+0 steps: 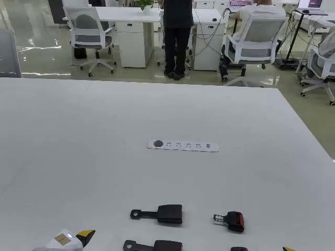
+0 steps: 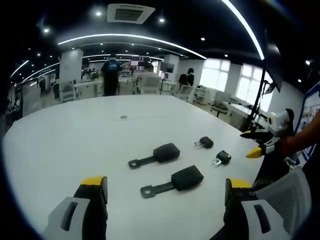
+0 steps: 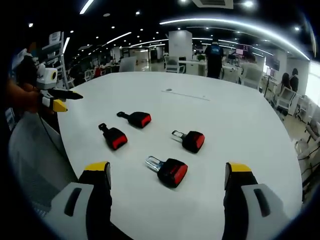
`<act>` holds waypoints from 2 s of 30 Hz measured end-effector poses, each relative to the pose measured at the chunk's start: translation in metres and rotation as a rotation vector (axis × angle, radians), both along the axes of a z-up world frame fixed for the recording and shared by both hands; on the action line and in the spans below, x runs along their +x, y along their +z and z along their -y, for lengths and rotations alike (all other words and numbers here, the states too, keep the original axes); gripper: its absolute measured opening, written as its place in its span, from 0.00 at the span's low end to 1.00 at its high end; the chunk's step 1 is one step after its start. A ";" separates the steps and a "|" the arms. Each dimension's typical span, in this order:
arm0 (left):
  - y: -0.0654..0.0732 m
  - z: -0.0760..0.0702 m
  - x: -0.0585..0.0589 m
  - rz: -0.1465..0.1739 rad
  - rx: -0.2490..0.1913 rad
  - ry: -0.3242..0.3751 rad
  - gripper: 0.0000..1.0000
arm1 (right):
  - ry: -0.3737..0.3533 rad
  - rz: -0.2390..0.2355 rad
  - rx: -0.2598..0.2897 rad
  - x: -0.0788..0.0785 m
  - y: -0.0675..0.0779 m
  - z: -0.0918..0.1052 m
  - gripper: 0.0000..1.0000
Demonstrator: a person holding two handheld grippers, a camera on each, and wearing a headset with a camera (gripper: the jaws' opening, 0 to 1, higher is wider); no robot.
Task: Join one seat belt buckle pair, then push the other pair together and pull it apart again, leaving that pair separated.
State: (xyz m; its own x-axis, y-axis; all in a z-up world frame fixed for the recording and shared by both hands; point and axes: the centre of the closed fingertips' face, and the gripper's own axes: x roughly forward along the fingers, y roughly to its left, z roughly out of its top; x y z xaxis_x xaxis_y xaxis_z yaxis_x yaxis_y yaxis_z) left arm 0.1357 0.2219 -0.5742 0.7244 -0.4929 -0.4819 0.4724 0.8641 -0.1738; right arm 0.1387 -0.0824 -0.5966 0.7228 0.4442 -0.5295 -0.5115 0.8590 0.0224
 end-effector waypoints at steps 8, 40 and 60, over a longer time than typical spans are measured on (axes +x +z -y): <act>-0.001 0.000 -0.002 -0.009 0.005 0.002 1.00 | -0.001 -0.002 -0.001 0.000 -0.002 0.000 0.93; 0.002 0.002 -0.002 -0.013 -0.001 0.004 0.98 | -0.006 0.003 0.000 0.002 -0.002 0.002 0.93; -0.001 0.001 -0.002 -0.017 0.003 -0.002 0.97 | -0.010 0.002 -0.002 0.000 -0.002 0.005 0.93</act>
State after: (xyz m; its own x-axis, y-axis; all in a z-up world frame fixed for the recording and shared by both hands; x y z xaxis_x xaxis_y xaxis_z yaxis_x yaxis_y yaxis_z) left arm 0.1337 0.2213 -0.5756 0.7152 -0.4926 -0.4958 0.4707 0.8639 -0.1793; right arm 0.1383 -0.0869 -0.5990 0.7282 0.4359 -0.5289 -0.5027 0.8642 0.0201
